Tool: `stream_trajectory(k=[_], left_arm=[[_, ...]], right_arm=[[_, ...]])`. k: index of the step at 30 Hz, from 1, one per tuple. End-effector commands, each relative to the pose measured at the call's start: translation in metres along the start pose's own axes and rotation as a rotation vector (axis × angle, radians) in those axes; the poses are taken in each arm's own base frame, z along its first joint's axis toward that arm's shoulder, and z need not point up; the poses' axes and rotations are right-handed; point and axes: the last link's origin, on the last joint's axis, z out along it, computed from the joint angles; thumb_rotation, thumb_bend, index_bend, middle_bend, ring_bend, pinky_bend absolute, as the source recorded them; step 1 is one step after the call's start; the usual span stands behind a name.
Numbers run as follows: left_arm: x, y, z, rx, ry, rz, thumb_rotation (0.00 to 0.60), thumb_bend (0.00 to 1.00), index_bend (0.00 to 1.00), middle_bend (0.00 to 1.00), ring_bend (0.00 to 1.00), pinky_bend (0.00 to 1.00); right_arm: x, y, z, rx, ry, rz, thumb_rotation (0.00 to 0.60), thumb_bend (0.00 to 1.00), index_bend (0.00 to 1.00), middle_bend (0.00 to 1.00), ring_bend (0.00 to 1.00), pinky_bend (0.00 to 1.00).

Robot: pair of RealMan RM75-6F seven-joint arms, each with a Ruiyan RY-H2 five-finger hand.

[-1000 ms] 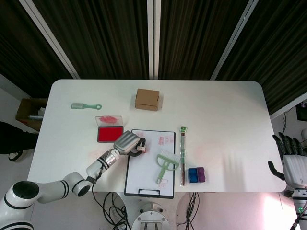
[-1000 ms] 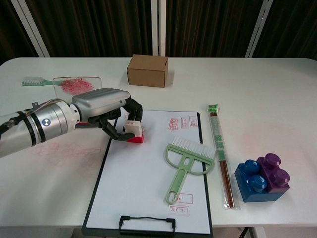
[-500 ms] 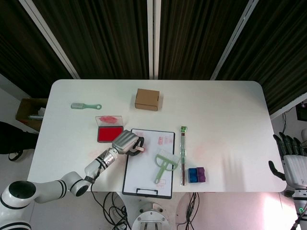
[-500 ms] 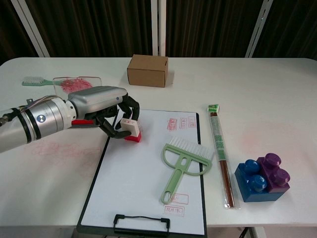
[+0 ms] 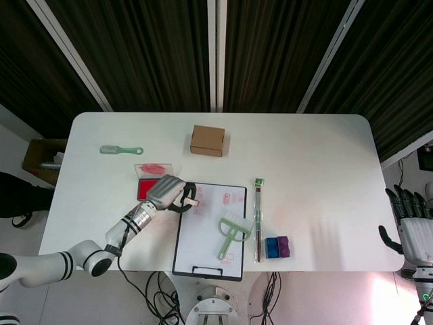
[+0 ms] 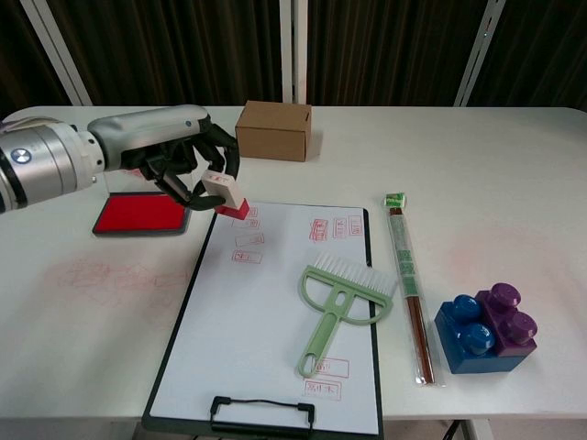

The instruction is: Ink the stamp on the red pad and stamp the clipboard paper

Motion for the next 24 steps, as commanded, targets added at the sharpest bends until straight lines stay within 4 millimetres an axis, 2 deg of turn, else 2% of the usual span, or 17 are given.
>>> stream_trajectory(k=[1, 7, 13, 24], left_arm=[[0.006, -0.011, -0.021, 0.045, -0.024, -0.039, 0.6, 0.46, 0.68, 0.69, 1.0, 1.0], [0.005, -0.032, -0.063, 0.123, -0.073, -0.075, 0.6, 0.46, 0.68, 0.69, 1.0, 1.0], [-0.006, -0.052, -0.092, 0.186, -0.09, -0.096, 0.6, 0.46, 0.68, 0.69, 1.0, 1.0], [-0.037, -0.077, -0.103, 0.231, -0.098, -0.075, 0.6, 0.46, 0.68, 0.69, 1.0, 1.0]], right_arm=[[0.0, 0.0, 0.001, 0.002, 0.0, -0.001, 0.6, 0.29, 0.0, 0.0, 0.0, 0.0], [-0.003, -0.004, 0.003, 0.014, -0.011, 0.0, 0.6, 0.29, 0.0, 0.0, 0.0, 0.0], [-0.006, -0.006, 0.003, 0.02, -0.019, -0.002, 0.6, 0.29, 0.0, 0.0, 0.0, 0.0], [-0.004, -0.003, -0.002, 0.007, -0.012, -0.01, 0.6, 0.29, 0.0, 0.0, 0.0, 0.0]])
